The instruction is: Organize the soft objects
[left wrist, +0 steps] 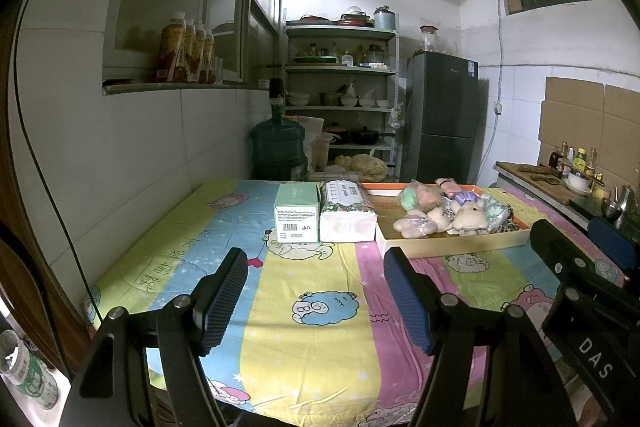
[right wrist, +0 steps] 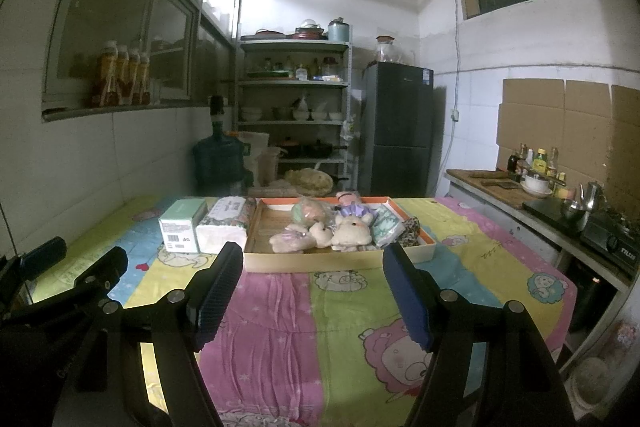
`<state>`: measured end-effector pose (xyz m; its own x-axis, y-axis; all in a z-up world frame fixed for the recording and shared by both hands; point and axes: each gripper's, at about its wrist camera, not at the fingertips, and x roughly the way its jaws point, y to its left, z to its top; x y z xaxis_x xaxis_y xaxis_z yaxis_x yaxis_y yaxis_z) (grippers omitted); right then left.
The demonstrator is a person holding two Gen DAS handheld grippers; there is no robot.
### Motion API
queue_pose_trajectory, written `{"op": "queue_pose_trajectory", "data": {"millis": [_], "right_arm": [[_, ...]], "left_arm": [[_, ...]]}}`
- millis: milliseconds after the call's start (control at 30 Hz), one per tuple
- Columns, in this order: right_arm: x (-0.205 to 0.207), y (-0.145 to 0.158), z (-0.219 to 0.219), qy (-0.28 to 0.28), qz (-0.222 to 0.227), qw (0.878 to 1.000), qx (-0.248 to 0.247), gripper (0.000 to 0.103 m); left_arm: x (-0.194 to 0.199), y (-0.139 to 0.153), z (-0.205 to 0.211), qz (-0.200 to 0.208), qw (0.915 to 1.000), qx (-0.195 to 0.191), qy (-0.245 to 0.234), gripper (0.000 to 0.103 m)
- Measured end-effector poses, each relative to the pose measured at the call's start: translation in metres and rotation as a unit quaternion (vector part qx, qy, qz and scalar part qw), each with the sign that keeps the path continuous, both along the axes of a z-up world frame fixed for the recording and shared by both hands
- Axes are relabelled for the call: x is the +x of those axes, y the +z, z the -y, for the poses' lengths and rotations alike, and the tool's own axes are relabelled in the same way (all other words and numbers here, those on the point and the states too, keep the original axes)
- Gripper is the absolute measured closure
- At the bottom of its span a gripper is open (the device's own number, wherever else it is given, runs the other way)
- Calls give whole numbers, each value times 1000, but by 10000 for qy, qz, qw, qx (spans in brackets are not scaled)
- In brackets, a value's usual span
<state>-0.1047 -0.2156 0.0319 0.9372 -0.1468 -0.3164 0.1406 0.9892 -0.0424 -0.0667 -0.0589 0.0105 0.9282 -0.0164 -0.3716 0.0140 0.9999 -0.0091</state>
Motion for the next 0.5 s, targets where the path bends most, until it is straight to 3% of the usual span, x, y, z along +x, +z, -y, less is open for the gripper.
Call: {"op": "queue_pose_trajectory", "data": {"millis": [500], "right_arm": [[0,0,-1,17,-18,10000,10,29]], "left_arm": [[0,0,0,7,10000,-8,-15,33]]}}
